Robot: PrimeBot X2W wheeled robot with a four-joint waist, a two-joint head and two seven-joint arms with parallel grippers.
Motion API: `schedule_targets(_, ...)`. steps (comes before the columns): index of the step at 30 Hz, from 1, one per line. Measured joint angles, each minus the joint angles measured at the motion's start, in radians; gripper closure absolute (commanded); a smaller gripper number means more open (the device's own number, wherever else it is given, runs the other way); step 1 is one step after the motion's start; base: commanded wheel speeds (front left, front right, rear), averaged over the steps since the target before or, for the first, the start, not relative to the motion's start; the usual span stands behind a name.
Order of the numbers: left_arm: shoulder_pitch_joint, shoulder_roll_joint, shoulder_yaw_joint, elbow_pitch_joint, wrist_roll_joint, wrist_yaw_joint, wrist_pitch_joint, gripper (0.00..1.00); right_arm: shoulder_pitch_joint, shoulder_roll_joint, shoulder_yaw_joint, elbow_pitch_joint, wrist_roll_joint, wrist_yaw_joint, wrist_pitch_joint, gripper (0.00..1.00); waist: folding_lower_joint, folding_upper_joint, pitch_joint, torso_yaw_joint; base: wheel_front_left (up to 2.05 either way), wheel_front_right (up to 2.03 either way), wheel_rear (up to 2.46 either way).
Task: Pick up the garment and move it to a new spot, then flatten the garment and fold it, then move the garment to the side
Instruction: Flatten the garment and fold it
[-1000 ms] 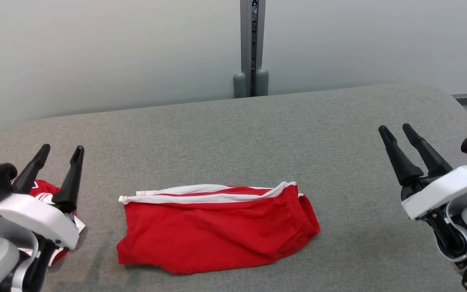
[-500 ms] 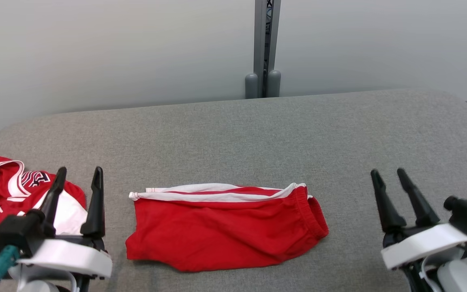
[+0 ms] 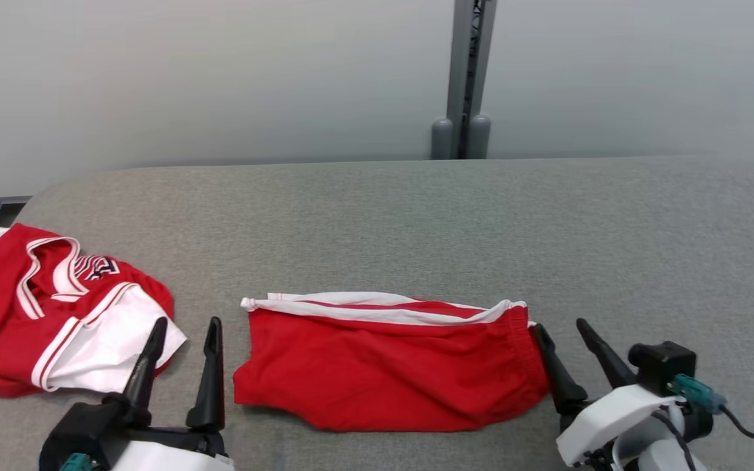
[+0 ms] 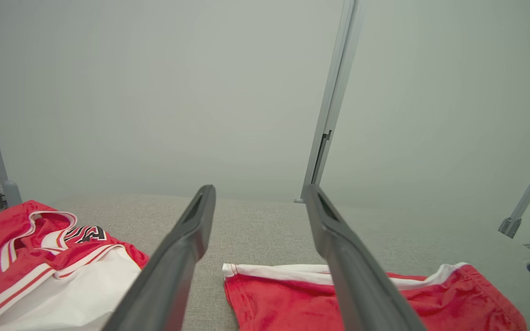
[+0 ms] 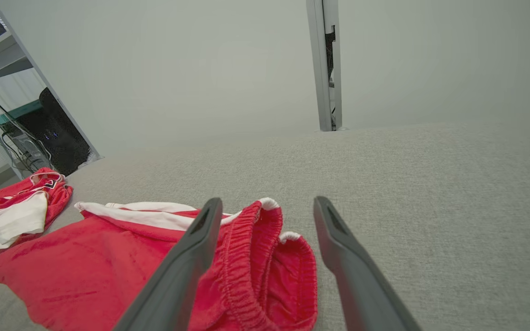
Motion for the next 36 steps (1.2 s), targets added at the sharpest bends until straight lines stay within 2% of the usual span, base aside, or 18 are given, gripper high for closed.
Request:
schedule_targets(4, -0.001, -0.046, 0.020, 0.023, 0.034, -0.059, 0.000, 0.00, -0.041, 0.020, -0.017, 0.119, -0.041, 0.000, 0.023, 0.00, 0.0000, 0.0000, -0.004, 0.042, 0.00, 0.00, 0.00)
schedule_targets(9, 0.001, -0.088, 0.054, 0.045, 0.070, -0.107, 0.000, 0.00, -0.082, 0.034, -0.070, 0.253, -0.089, 0.000, 0.049, 0.00, 0.0000, 0.0000, -0.008, 0.094, 0.00, 0.00, 0.00)
schedule_targets(15, 0.008, -0.119, 0.083, 0.066, 0.106, -0.152, 0.000, 0.00, -0.108, 0.044, -0.089, 0.342, -0.074, 0.000, 0.064, 0.00, 0.0000, 0.0000, -0.003, 0.135, 0.00, 0.00, 0.00)
schedule_targets(27, -0.010, -0.144, 0.113, 0.093, 0.149, -0.196, 0.000, 0.00, -0.143, 0.036, -0.139, 0.467, 0.014, 0.000, 0.079, 0.00, 0.0000, 0.0000, 0.034, 0.164, 0.00, 0.00, 0.00)
schedule_targets(33, -0.020, -0.146, 0.121, 0.104, 0.162, -0.213, 0.000, 0.00, -0.159, 0.039, -0.096, 0.474, 0.122, 0.000, 0.148, 0.00, 0.0000, 0.0000, 0.040, 0.178, 0.00, 0.00, 0.00)
schedule_targets(34, -0.022, -0.146, 0.122, 0.106, 0.165, -0.213, 0.000, 0.00, -0.159, 0.041, -0.083, 0.467, 0.144, 0.000, 0.162, 0.41, 0.0000, 0.0000, 0.040, 0.180, 0.00, 0.00, 0.00)
schedule_targets(36, -0.024, -0.146, 0.124, 0.109, 0.167, -0.218, 0.000, 0.00, -0.157, 0.044, -0.060, 0.449, 0.181, 0.000, 0.172, 1.00, 0.0000, 0.0000, 0.037, 0.182, 0.00, 0.00, 0.00)
